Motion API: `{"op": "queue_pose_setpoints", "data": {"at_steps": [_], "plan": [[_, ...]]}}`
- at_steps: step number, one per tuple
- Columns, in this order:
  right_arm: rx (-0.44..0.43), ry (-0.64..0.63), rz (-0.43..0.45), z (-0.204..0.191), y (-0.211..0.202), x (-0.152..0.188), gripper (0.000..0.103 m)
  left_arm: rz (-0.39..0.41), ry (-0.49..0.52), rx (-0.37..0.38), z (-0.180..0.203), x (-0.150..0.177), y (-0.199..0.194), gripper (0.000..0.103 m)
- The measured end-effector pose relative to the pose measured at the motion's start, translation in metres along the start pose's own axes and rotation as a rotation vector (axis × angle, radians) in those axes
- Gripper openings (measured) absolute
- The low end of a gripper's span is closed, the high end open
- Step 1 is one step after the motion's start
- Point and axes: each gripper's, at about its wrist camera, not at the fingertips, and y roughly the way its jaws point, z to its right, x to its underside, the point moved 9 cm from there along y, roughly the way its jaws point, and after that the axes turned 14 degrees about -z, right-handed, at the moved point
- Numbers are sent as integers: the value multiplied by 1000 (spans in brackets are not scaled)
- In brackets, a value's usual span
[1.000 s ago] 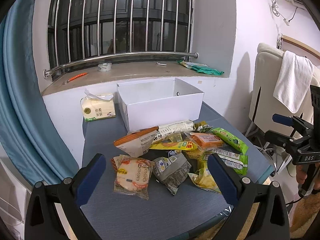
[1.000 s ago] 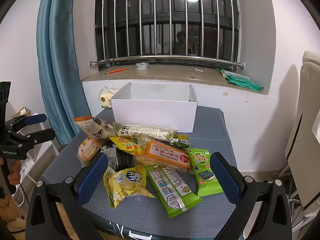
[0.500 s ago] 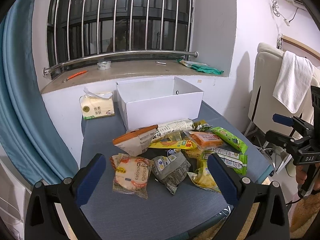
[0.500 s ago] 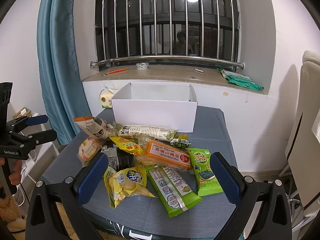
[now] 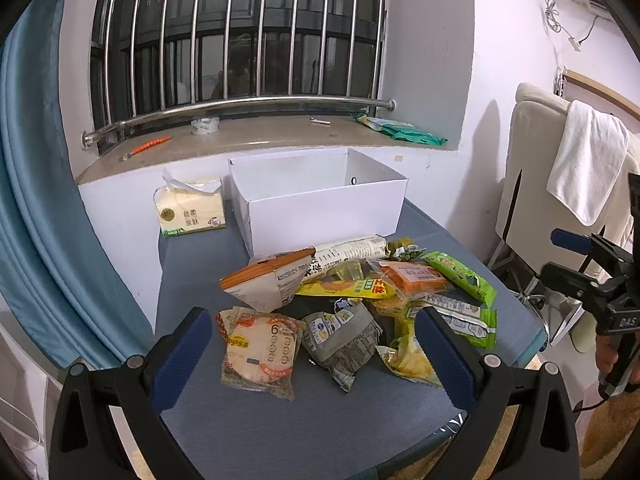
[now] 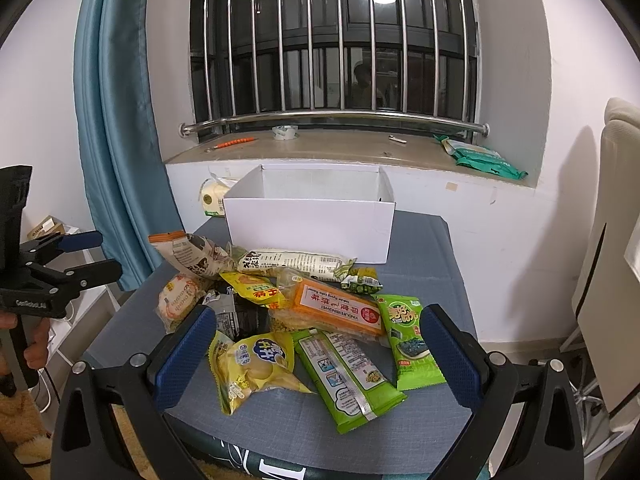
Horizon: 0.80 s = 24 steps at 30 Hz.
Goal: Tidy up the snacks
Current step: 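Grasp the orange-edged white chips bag with the left gripper and lift it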
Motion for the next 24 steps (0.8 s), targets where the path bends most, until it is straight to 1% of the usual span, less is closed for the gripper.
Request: {"op": "queue_pose_setpoints", "data": {"at_steps": [5, 7, 10, 13, 17, 20, 21, 23, 24], "plan": [[-4, 0, -2, -1, 0, 4, 103, -31, -26, -1, -10, -8, 26, 103], [-6, 2, -2, 0, 0, 5, 103, -47, -52, -1, -17, -11, 40, 103], [-9, 7, -8, 1, 1, 8, 103, -69, -82, -13, -26, -17, 65, 103], [-14, 11, -16, 2, 4, 10, 103, -98, -97, -47, -34, -23, 95, 103], [-16, 16, -25, 4, 6, 14, 103, -130, -118, -35, -39, -29, 127, 103], [-17, 24, -32, 6, 7, 17, 103, -135, -129, -54, -43, -33, 143, 103], [-20, 27, -35, 7, 8, 18, 103, -141, -135, -56, -44, -33, 148, 100], [-25, 34, -42, 9, 10, 20, 103, -155, -150, -48, -47, -34, 156, 77], [-27, 37, -46, 10, 12, 21, 103, -170, -159, -41, -49, -34, 161, 53]]}}
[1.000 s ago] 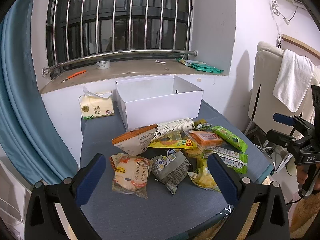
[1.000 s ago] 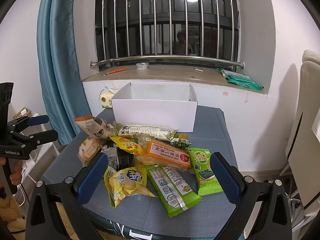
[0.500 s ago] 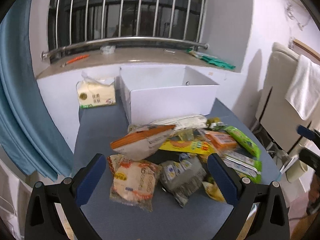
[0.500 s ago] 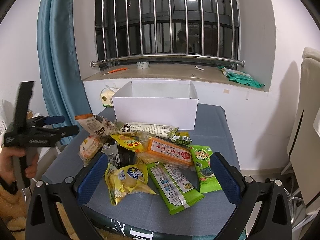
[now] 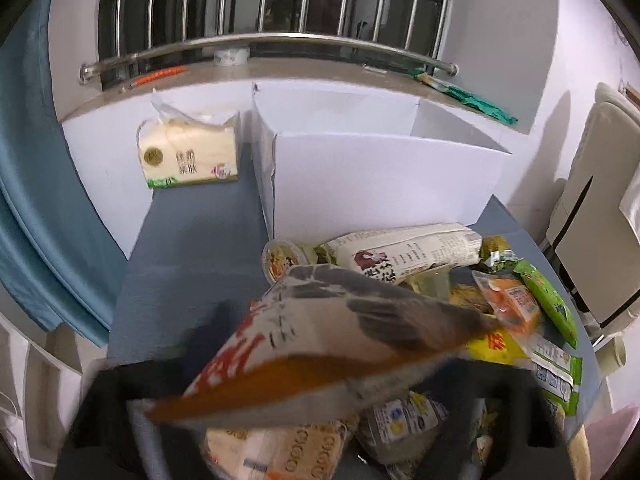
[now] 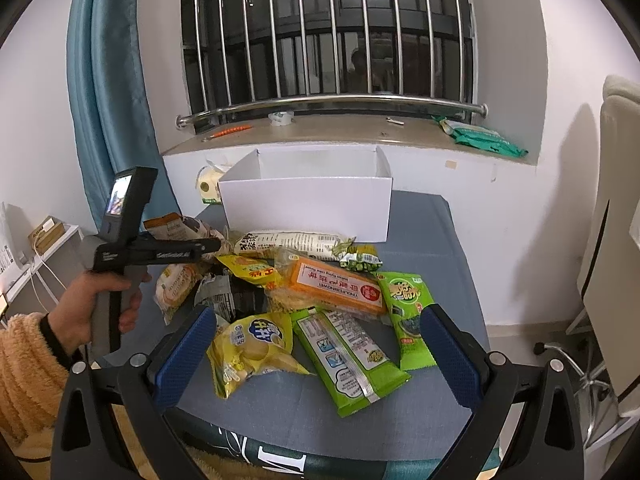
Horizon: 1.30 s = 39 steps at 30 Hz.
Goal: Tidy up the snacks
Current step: 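Grasp the orange-edged white chips bag with the left gripper and lift it, then grasp the green seaweed snack pack with the right gripper while the left holds the chips bag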
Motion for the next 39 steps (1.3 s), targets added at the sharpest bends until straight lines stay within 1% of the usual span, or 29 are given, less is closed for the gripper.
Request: {"op": "queue_pose_setpoints", "data": {"at_steps": [1, 3, 7, 10, 13, 16, 18, 20, 23, 27, 29, 32, 33, 34, 35, 36, 37, 38, 39], "plan": [[-2, 2, -4, 1, 1, 0, 103, -8, -5, 5, -2, 0, 3, 48], [-9, 7, -9, 1, 4, 1, 103, 12, -2, 2, -4, 0, 1, 44], [-43, 16, -25, 0, 13, 1, 103, 64, -17, 10, -11, 0, -14, 43], [-51, 4, -25, -2, 22, -7, 103, 118, -12, 17, -16, 0, -38, 42], [-48, -61, -24, -9, 34, -19, 103, 180, 6, 36, -17, 2, -70, 42], [2, -92, -69, -3, 55, -27, 103, 228, 30, 49, -18, 7, -101, 42], [21, -71, -101, 12, 73, -32, 103, 268, 61, 52, -18, 15, -127, 42], [21, -53, -130, 27, 88, -34, 103, 289, 88, 69, -14, 22, -146, 42], [38, -24, -196, 58, 119, -32, 103, 314, 123, 89, -11, 35, -169, 42], [27, 10, -277, 88, 147, -21, 103, 325, 151, 114, -6, 49, -188, 42], [24, 32, -297, 99, 156, -16, 103, 325, 164, 115, -3, 53, -191, 42], [51, 30, -321, 111, 167, -7, 103, 317, 174, 136, 3, 56, -191, 42], [58, 30, -341, 114, 172, -2, 102, 313, 176, 138, 4, 57, -191, 42], [51, 31, -361, 115, 176, 3, 97, 310, 180, 139, 5, 58, -189, 42], [30, 33, -388, 116, 181, 9, 77, 308, 183, 140, 6, 58, -188, 42], [22, 36, -382, 116, 181, 11, 68, 306, 185, 139, 8, 58, -187, 42], [11, 35, -368, 116, 177, 10, 66, 302, 186, 138, 9, 57, -185, 42], [-23, 45, -384, 114, 175, 12, 66, 301, 187, 140, 9, 57, -185, 42], [-23, 49, -385, 115, 172, 12, 63, 299, 187, 143, 10, 56, -183, 42]]}}
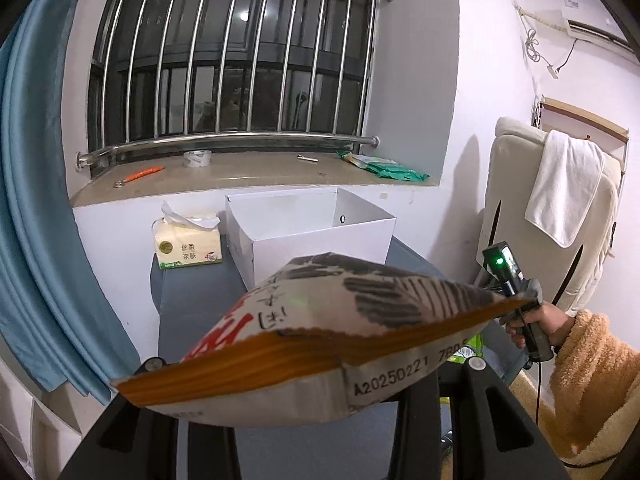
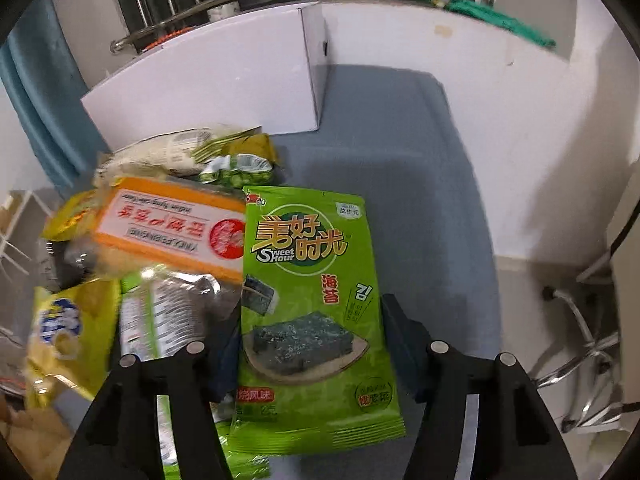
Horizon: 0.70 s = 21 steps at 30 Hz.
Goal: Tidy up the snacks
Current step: 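Grasp the green seaweed snack pack with the right gripper while the left holds the chips bag, then carry both packs into the white box and open both grippers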
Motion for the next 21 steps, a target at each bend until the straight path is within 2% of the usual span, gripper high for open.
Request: {"op": "queue_pose_setpoints", "data": {"at_steps": [2, 6, 9, 12, 14, 17, 21], "plan": [[6, 2, 37, 0, -15, 0, 63, -4, -3, 9, 1, -3, 4, 42], [-58, 30, 161, -13, -66, -8, 63, -5, -5, 26, 2, -21, 18, 42], [-83, 1, 279, -32, -110, -28, 63, 5, 0, 33, 2, -50, 37, 42], [-103, -15, 358, -52, -142, -57, 63, 15, -1, 15, -2, -84, 60, 42], [-116, -22, 387, -62, -155, -83, 63, 11, -27, 15, -8, -111, 81, 42], [-80, -43, 393, -74, -157, -125, 63, -4, -46, -11, -16, -147, 112, 42], [-102, -25, 360, -75, -147, -185, 63, -50, -61, -37, -27, -185, 156, 42]]}}
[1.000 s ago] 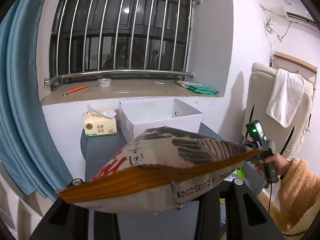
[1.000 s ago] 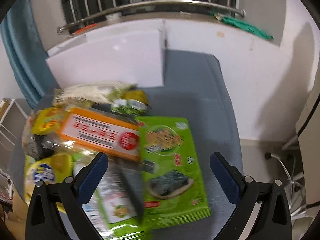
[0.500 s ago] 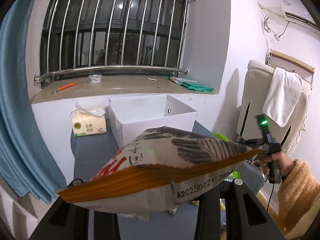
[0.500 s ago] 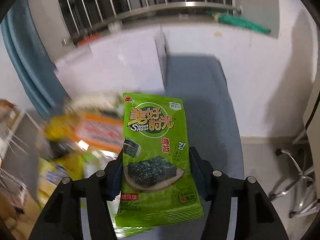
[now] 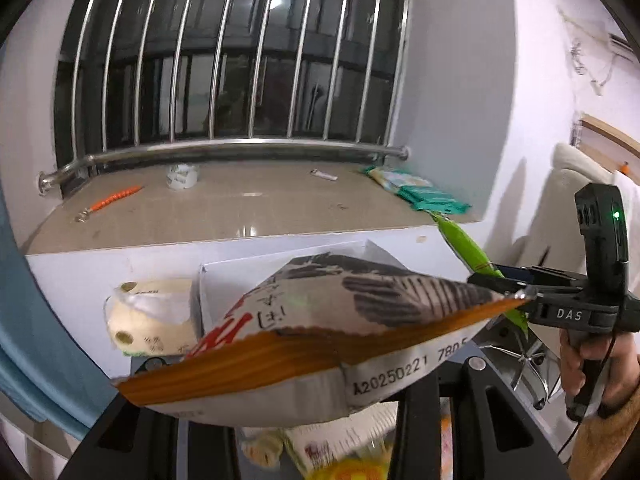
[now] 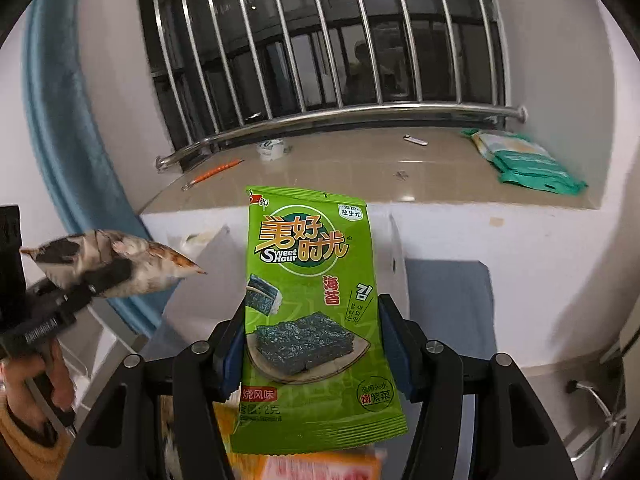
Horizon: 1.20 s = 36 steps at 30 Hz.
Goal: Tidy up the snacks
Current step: 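Carry both packs into the white box and open both grippers, then withdraw both grippers from the box back over the snack pile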
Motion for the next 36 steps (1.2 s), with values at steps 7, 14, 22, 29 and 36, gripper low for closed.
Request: {"op": "queue_pose_setpoints", "data": {"at_steps": [7, 14, 22, 29, 36], "plan": [[2, 43, -107, 19, 72, -45, 63, -85, 6, -90, -15, -27, 60, 43], [-23, 45, -110, 22, 90, -49, 88, -81, -5, -179, -24, -37, 68, 94], [6, -1, -134, 23, 87, -54, 103, -75, 7, -249, -18, -49, 54, 103], [-52, -37, -40, 8, 29, -35, 103, -55, 30, -203, 1, -35, 14, 103], [-164, 3, 56, -21, -30, 30, 103, -42, 46, -122, 1, 21, -41, 103]]}}
